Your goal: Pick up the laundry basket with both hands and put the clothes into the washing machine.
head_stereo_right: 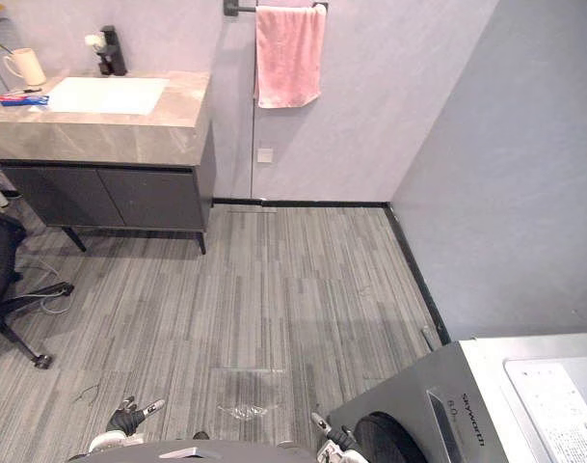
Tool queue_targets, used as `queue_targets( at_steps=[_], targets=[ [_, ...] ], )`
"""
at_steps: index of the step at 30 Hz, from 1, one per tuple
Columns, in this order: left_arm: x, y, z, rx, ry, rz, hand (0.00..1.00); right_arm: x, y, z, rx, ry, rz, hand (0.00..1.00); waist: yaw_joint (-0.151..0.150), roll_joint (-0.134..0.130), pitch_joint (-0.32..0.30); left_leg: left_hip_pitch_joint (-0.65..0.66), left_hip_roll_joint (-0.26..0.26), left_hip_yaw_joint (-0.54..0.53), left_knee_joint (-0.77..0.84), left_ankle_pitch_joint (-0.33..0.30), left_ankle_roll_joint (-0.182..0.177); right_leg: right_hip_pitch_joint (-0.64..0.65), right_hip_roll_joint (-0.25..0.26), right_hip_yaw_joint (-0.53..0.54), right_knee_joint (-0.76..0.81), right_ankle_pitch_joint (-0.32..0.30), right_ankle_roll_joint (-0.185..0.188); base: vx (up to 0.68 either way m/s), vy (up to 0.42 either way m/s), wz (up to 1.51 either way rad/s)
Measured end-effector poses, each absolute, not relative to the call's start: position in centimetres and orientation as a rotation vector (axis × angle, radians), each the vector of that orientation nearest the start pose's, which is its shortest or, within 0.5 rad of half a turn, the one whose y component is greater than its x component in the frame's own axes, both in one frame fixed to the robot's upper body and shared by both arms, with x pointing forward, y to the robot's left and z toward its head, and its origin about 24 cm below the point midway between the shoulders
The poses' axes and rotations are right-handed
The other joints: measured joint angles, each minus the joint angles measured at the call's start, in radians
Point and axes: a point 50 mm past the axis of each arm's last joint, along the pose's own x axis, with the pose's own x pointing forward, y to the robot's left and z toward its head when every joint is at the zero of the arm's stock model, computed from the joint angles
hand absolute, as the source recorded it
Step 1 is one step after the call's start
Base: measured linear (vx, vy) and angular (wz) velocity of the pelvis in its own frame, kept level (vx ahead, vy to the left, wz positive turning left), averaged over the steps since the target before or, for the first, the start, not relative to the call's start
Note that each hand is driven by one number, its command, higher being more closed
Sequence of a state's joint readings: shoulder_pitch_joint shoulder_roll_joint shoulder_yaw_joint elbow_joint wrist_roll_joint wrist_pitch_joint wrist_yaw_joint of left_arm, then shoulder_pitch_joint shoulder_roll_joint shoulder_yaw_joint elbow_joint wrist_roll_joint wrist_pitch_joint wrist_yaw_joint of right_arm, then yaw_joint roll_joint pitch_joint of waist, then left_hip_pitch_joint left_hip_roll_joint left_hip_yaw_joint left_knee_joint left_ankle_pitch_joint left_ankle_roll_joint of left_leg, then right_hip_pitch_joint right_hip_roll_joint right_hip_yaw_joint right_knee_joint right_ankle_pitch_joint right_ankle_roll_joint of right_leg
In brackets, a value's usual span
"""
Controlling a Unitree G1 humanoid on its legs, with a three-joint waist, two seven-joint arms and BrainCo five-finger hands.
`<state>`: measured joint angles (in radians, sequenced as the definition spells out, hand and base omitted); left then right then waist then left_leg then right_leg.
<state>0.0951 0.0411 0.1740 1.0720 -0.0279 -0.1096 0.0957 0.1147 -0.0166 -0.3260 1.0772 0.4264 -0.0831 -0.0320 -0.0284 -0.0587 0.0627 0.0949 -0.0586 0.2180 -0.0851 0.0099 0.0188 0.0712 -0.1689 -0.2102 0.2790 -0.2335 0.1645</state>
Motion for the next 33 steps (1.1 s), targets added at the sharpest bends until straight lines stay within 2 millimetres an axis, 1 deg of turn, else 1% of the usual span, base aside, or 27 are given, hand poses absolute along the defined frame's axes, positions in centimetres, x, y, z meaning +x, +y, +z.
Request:
queue_targets(
  at_steps=[1,2,3,4,5,6,8,9,10,12,13,14,15,17,20,21,22,23,24,25,26,27,29,30,31,32,33],
  targets=[
    [9.1,19.0,-16.2,-0.029,1.049,0.301,0.0,7.0,-20.5,-16.5,0.484,1.013,-0.641,0.0,0.002,0.01,0.006,0.004,0.001,-0.003,0.0,0.003,0.016,-0.052,-0.007,0.032,0.151,0.002,0.02,0.01,0.041,0.23],
    [9.1,19.0,-16.2,-0.026,1.051,0.299,0.0,7.5,-20.6,-16.4,0.484,1.0,-0.635,0.0,0.0,0.012,0.007,0.012,0.006,-0.011,0.0,0.002,0.019,-0.114,-0.007,0.076,0.282,0.039,0.023,0.0,0.039,0.31],
    [9.1,19.1,-16.2,-0.025,1.053,0.298,0.0,7.8,-20.5,-16.3,0.486,0.994,-0.63,0.0,-0.004,0.028,0.018,0.024,0.028,-0.027,0.0,0.002,0.023,-0.182,0.004,0.12,0.413,0.083,-0.021,-0.02,0.07,0.34],
    [9.2,19.1,-16.1,-0.025,1.052,0.297,0.0,7.9,-20.4,-16.3,0.486,0.99,-0.626,0.0,-0.005,0.029,0.017,0.032,0.041,-0.029,0.0,0.002,0.024,-0.198,0.01,0.123,0.451,0.073,-0.041,0.02,0.041,0.48],
    [9.3,19.4,-16.1,-0.019,1.046,0.3,0.0,7.8,-20.1,-16.3,0.496,0.988,-0.623,0.0,0.0,0.017,0.015,0.036,0.058,-0.032,0.0,0.002,0.024,-0.224,0.016,0.122,0.474,0.045,-0.047,0.03,0.027,0.44],
    [9.4,19.7,-16.0,-0.02,1.037,0.313,0.0,7.8,-19.7,-16.4,0.507,0.992,-0.621,0.0,0.007,0.004,0.018,0.036,0.072,-0.032,0.0,0.002,0.023,-0.232,0.016,0.121,0.431,0.038,-0.043,0.04,0.019,0.38],
    [9.8,19.9,-15.8,-0.032,1.025,0.324,0.0,7.9,-19.6,-16.4,0.509,0.991,-0.621,0.0,0.004,0.002,0.018,0.032,0.077,-0.046,0.0,-0.001,0.014,-0.22,0.015,0.119,0.293,0.043,-0.047,0.06,-0.018,0.22],
    [9.7,19.9,-15.9,-0.034,1.028,0.324,0.0,7.7,-19.6,-16.4,0.512,0.994,-0.628,0.0,0.001,0.0,0.017,0.029,0.073,-0.051,0.001,0.001,0.008,-0.191,0.015,0.115,0.174,0.066,-0.061,0.08,-0.05,0.17],
    [9.7,19.9,-15.9,-0.034,1.029,0.324,0.0,7.7,-19.6,-16.4,0.517,0.995,-0.633,0.0,0.001,0.0,0.017,0.028,0.069,-0.052,0.003,0.001,0.006,-0.174,0.015,0.113,0.117,0.086,-0.068,0.11,-0.085,0.13],
    [9.3,20.2,-15.9,-0.043,1.039,0.344,0.0,7.1,-19.2,-16.7,0.537,1.019,-0.651,0.0,0.002,-0.013,0.008,0.032,0.046,-0.052,0.006,-0.004,-0.016,-0.105,0.016,0.106,-0.053,0.196,-0.088,0.15,-0.129,0.04],
    [9.0,20.3,-16.1,-0.048,1.052,0.355,0.0,7.0,-19.2,-16.7,0.547,1.02,-0.66,0.0,0.003,-0.016,-0.001,0.032,0.04,-0.051,0.006,-0.007,-0.021,-0.083,0.013,0.087,-0.098,0.194,-0.066,0.18,-0.177,-0.07],
    [8.8,20.1,-16.2,-0.057,1.063,0.359,0.0,6.9,-19.2,-16.8,0.548,1.025,-0.664,0.0,0.003,-0.006,-0.011,0.033,0.045,-0.051,0.006,-0.004,-0.021,-0.065,0.022,0.087,-0.141,0.196,-0.059,0.16,-0.151,-0.1],
    [8.7,19.8,-16.3,-0.063,1.071,0.353,0.0,6.9,-19.5,-16.8,0.544,1.027,-0.668,0.0,0.001,0.0,-0.014,0.043,0.055,-0.051,0.006,-0.007,-0.025,-0.052,0.036,0.086,-0.159,0.2,-0.058,0.2,-0.165,-0.1],
    [8.4,19.4,-16.5,-0.07,1.09,0.342,0.0,6.9,-20.1,-16.7,0.532,1.023,-0.679,0.0,-0.009,0.029,-0.009,0.065,0.08,-0.052,0.006,-0.018,-0.042,-0.02,0.065,0.083,-0.183,0.196,-0.065,0.2,-0.176,-0.07],
    [8.5,19.1,-16.5,-0.053,1.094,0.312,0.0,6.7,-20.3,-16.8,0.526,1.033,-0.683,0.0,-0.01,0.034,-0.007,0.093,0.111,-0.054,0.029,-0.041,-0.071,0.026,0.094,0.069,-0.199,0.186,-0.085,0.09,-0.143,0.01],
    [8.8,19.3,-16.4,-0.043,1.086,0.304,0.0,6.7,-20.2,-16.8,0.527,1.034,-0.682,0.0,-0.009,0.028,-0.001,0.064,0.125,-0.056,0.118,-0.087,-0.079,0.035,0.099,0.063,-0.199,0.181,-0.092,0.01,-0.094,0.04],
    [8.9,19.3,-16.4,-0.043,1.084,0.304,0.0,6.7,-20.3,-16.8,0.527,1.034,-0.682,0.0,-0.008,0.026,0.0,0.052,0.131,-0.056,0.143,-0.101,-0.081,0.035,0.101,0.063,-0.198,0.178,-0.095,-0.03,-0.109,0.01],
    [9.2,19.3,-16.3,-0.043,1.066,0.306,0.0,7.0,-20.1,-16.7,0.53,1.028,-0.675,0.0,-0.003,0.037,0.008,-0.033,0.163,-0.059,0.317,-0.173,-0.103,0.023,0.111,0.064,-0.189,0.141,-0.111,-0.04,-0.07,0.01],
    [9.6,19.6,-16.0,-0.045,1.045,0.313,0.0,7.2,-19.9,-16.7,0.528,1.027,-0.665,0.0,-0.004,0.033,0.015,-0.111,0.179,-0.073,0.467,-0.198,-0.108,0.012,0.118,0.063,-0.17,0.126,-0.109,-0.06,-0.086,0.03],
    [9.9,19.7,-15.9,-0.049,1.028,0.321,0.0,7.2,-20.0,-16.7,0.527,1.026,-0.665,0.0,0.0,0.031,0.023,-0.156,0.187,-0.086,0.563,-0.2,-0.104,0.011,0.121,0.064,-0.159,0.12,-0.111,-0.06,-0.056,-0.01],
    [10.4,19.9,-15.6,-0.064,1.0,0.342,0.0,7.2,-20.3,-16.7,0.521,1.022,-0.67,0.0,0.009,0.042,0.037,-0.221,0.198,-0.118,0.698,-0.183,-0.1,0.012,0.126,0.07,-0.139,0.113,-0.111,-0.04,-0.046,-0.17],
    [10.4,19.5,-15.7,-0.085,0.996,0.349,0.0,7.1,-20.6,-16.6,0.513,1.019,-0.674,0.0,0.021,0.047,0.039,-0.236,0.202,-0.135,0.745,-0.172,-0.108,0.012,0.126,0.092,-0.124,0.11,-0.115,-0.02,-0.02,-0.27],
    [10.2,19.7,-15.7,-0.094,0.996,0.368,0.0,7.4,-20.6,-16.5,0.51,1.013,-0.666,0.0,0.029,0.046,0.042,-0.233,0.2,-0.129,0.748,-0.173,-0.108,0.011,0.119,0.124,-0.123,0.112,-0.115,0.02,0.07,-0.45],
    [9.9,19.7,-15.8,-0.119,1.001,0.396,0.0,8.2,-20.6,-16.3,0.502,0.991,-0.645,0.0,0.03,0.044,0.034,-0.219,0.197,-0.13,0.715,-0.215,-0.084,-0.003,0.117,0.155,-0.12,0.114,-0.111,0.02,0.109,-0.55],
    [9.6,19.5,-15.8,-0.135,1.005,0.409,0.0,8.4,-20.7,-16.2,0.491,0.983,-0.639,0.0,0.03,0.056,0.034,-0.203,0.197,-0.137,0.659,-0.233,-0.08,-0.015,0.122,0.169,-0.114,0.115,-0.109,0.01,0.139,-0.73],
    [8.8,19.0,-16.1,-0.16,1.023,0.423,0.0,8.5,-21.4,-16.1,0.475,0.975,-0.645,0.0,0.03,0.089,0.026,-0.143,0.196,-0.16,0.505,-0.258,-0.097,-0.052,0.135,0.199,-0.09,0.113,-0.094,0.02,0.165,-0.7],
    [8.7,18.9,-16.2,-0.174,1.032,0.431,0.0,8.8,-21.4,-16.1,0.475,0.976,-0.64,0.0,0.027,0.091,0.029,-0.105,0.179,-0.132,0.418,-0.255,-0.09,-0.066,0.129,0.222,-0.082,0.115,-0.089,0.04,0.189,-0.67]
  ],
)
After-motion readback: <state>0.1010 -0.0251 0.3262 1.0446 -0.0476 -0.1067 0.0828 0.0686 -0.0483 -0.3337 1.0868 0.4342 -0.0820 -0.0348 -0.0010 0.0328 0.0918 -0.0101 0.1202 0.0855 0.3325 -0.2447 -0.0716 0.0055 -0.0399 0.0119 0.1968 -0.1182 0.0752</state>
